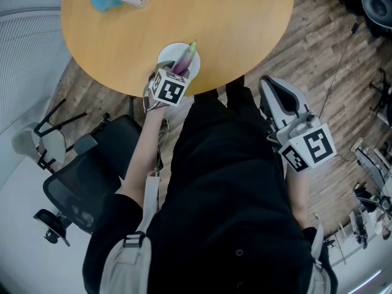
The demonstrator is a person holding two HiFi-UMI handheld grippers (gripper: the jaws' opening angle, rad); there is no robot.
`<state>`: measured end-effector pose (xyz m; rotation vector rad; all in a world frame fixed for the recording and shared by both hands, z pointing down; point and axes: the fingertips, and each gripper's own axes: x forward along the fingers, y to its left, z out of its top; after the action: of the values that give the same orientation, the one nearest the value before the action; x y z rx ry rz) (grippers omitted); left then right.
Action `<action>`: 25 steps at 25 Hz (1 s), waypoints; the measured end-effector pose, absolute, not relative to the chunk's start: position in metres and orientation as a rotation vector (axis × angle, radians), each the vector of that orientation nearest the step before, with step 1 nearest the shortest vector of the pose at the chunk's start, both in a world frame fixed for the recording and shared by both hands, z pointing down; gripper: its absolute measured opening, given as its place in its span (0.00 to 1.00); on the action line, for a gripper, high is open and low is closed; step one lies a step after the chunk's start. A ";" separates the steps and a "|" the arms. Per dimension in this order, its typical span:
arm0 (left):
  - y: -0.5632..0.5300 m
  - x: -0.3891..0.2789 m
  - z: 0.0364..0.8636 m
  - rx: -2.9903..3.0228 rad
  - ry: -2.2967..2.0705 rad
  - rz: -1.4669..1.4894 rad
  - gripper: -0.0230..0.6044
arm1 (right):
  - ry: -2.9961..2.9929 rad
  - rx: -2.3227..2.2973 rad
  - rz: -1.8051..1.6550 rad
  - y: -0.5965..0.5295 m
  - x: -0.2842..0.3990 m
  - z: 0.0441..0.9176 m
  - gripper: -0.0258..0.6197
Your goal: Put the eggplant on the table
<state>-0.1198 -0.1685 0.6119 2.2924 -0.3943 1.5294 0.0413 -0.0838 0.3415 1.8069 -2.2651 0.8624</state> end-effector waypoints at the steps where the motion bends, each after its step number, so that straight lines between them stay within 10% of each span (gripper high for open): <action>1: -0.168 -0.120 0.612 2.291 -0.392 1.531 0.38 | -2.264 1.808 0.863 -0.083 0.042 0.342 0.07; 25: -0.170 -0.121 0.583 2.359 -0.438 1.485 0.41 | -2.278 1.820 0.839 -0.080 0.045 0.339 0.07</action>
<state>-0.1211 -0.1699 0.5833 2.3592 -0.4377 1.4845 0.0451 -0.0803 0.3391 1.8202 -2.2778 0.8392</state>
